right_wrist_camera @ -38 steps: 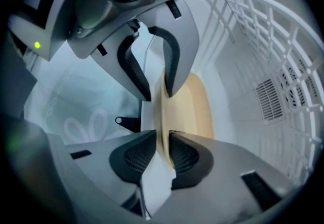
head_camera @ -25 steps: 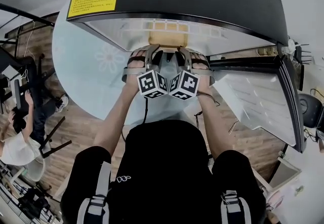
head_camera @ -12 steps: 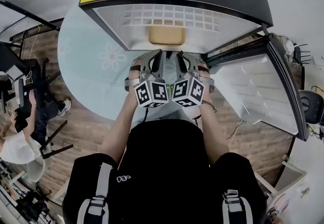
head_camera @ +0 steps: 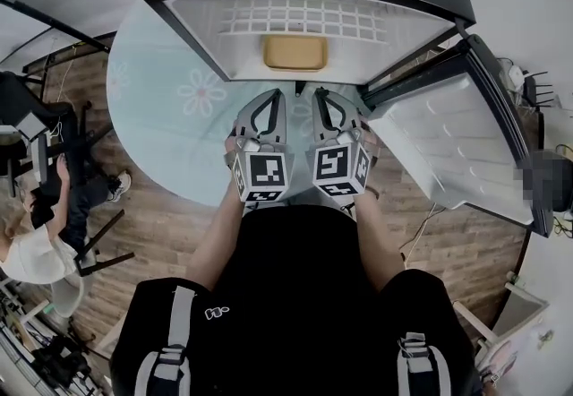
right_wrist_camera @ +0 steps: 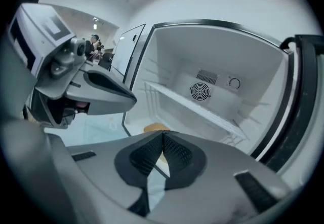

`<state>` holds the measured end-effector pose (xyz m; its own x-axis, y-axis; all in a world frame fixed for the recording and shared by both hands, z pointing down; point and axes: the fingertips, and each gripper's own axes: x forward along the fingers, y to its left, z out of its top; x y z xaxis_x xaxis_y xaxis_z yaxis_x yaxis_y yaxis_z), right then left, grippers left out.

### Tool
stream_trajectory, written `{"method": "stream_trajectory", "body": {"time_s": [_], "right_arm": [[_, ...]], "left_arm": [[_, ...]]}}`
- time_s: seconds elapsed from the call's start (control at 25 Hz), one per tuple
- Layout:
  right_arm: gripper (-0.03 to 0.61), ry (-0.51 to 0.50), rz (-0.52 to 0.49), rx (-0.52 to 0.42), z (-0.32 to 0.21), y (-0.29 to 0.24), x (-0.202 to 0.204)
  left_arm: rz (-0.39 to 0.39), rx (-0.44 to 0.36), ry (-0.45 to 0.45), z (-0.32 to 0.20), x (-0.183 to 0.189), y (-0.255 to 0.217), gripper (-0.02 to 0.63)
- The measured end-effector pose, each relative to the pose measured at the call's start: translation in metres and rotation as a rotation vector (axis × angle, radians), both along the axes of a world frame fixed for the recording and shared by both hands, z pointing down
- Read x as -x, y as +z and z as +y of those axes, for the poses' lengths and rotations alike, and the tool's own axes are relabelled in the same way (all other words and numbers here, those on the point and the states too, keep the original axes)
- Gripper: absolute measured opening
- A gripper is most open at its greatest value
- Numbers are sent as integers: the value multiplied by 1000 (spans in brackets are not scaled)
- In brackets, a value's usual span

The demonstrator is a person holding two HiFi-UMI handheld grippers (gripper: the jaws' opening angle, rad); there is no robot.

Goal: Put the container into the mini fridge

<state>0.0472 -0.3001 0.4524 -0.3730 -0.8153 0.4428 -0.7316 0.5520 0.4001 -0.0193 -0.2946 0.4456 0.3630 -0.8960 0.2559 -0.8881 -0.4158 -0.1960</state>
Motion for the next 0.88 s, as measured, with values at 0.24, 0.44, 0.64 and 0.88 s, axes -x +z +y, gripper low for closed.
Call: {"method": "stream_trajectory", "body": {"time_s": [0.24,0.44,0.64,0.88], "right_arm": [[6,68,-207,22,15,-5,1],[6,109,-372,62,24,-6,1],[6,109,-464,47,27,-15,0],[5,106,-493,39,30,-23,-1]], "left_arm": [[182,43,-73,9,9,-8,14],[265,88,-122,15,17,-4,14],[291,69,-124,18,15,-10,14],[309,56,-118,24,10,-15,14]]}}
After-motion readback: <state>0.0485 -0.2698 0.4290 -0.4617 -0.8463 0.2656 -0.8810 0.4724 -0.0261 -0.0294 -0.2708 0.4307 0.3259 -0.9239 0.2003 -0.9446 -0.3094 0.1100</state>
